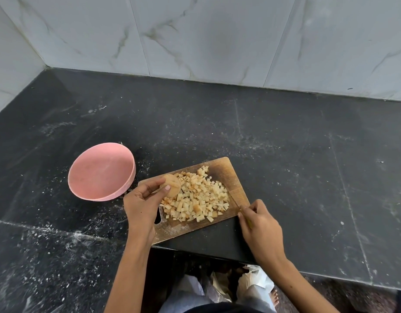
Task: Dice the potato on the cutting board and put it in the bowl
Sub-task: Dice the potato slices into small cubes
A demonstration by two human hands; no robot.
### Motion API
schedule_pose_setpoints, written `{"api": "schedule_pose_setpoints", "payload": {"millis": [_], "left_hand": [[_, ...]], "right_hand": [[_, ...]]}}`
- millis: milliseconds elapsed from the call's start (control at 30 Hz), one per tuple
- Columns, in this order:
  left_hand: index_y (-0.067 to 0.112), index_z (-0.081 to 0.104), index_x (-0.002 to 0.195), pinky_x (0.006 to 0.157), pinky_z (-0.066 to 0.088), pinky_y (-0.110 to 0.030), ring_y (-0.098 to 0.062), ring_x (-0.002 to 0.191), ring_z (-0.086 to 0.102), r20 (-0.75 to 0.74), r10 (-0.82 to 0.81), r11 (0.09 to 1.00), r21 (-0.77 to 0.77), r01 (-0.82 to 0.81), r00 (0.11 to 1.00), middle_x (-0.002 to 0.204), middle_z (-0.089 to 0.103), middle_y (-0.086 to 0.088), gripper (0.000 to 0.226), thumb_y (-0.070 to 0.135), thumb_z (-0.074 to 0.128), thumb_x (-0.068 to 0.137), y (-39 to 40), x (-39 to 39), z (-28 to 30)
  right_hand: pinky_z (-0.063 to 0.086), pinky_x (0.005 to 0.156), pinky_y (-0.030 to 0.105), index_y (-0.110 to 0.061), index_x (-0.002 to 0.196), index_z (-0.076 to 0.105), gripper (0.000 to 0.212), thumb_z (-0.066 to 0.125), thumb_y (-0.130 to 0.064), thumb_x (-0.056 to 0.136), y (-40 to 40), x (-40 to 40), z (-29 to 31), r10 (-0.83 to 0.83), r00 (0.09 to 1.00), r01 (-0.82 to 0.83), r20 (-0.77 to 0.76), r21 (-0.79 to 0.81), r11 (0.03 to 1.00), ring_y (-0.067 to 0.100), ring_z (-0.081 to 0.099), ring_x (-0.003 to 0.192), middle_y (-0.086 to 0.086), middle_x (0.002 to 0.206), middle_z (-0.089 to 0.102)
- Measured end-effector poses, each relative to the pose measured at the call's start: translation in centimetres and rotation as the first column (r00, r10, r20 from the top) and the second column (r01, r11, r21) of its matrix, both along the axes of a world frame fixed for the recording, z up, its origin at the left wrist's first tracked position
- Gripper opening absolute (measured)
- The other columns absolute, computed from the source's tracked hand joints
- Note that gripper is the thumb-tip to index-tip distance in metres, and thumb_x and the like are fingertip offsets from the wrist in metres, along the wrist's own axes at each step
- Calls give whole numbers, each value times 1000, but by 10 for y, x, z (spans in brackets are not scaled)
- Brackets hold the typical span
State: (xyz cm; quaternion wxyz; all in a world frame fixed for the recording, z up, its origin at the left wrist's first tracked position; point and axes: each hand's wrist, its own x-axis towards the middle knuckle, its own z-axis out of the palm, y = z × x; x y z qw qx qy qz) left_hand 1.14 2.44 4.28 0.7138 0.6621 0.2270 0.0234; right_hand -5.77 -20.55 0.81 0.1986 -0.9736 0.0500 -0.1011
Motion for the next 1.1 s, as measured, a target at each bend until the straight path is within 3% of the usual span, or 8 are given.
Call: {"api": "schedule_pose_setpoints", "payload": {"millis": [167,333,467,600,733,833,933,1100], "left_hand": [[6,73,99,85,57,-28,-21,96,70,-7,6,1000,-3,-6,1000,99,74,-10,25,-6,73,77,0,-1,-1],[4,72,99,91,55,-36,-24,97,70,-15,13,1000,-10,-13,1000,98,73,-11,24,-6,73,77,0,-3,-1],[8,73,94,90,54,-36,-24,95,70,-7,18,1000,-19,-18,1000,97,74,-11,23,-6,74,76,1,-3,1],[6,73,96,90,54,-37,-24,96,70,-6,15,1000,-28,-15,1000,97,74,-12,23,-6,74,76,1,-2,0],[9,73,95,81,57,-26,-22,94,71,2,-3,1000,-30,3,1000,97,74,-10,23,-5,74,76,-2,0,2],[9,73,96,81,57,-27,-22,92,71,1,-14,999,-32,14,1000,96,74,-10,24,-5,74,76,-4,1,2],[7,73,96,84,56,-31,-23,94,71,-3,-14,999,-33,13,1000,97,74,-11,24,-5,74,75,-6,2,2],[8,73,98,72,55,-16,-14,90,71,5,-15,1000,-2,15,1000,96,74,-6,24,-3,75,76,-9,3,7]], "right_hand": [[27,40,22,-10,79,66,7,71,-14,83,22,3,3,108,993,-107,56,-11,994,11,36,52,-3,79,48],[36,38,26,-11,80,65,14,60,-20,91,20,8,11,176,981,-173,76,-46,984,13,44,53,-3,81,50],[24,40,21,-10,67,59,22,70,-17,84,-1,17,7,15,999,-14,41,-35,999,12,34,48,-4,77,44],[18,41,17,-9,67,60,19,74,-12,79,12,14,1,69,997,-67,36,-64,996,9,29,49,-3,75,45],[26,38,23,-11,72,62,14,73,-14,81,19,12,6,139,988,-133,73,-83,988,12,38,49,-4,76,47],[35,36,26,-14,82,66,9,63,-20,88,16,12,12,208,974,-199,93,-100,975,14,48,54,-5,81,51],[37,37,24,-18,90,69,26,45,-29,93,12,13,16,247,964,-236,94,-111,965,12,52,59,-6,85,53],[33,43,19,-20,96,72,12,69,-23,85,1,13,21,258,960,-258,111,-13,966,7,51,60,-8,85,56]]}}
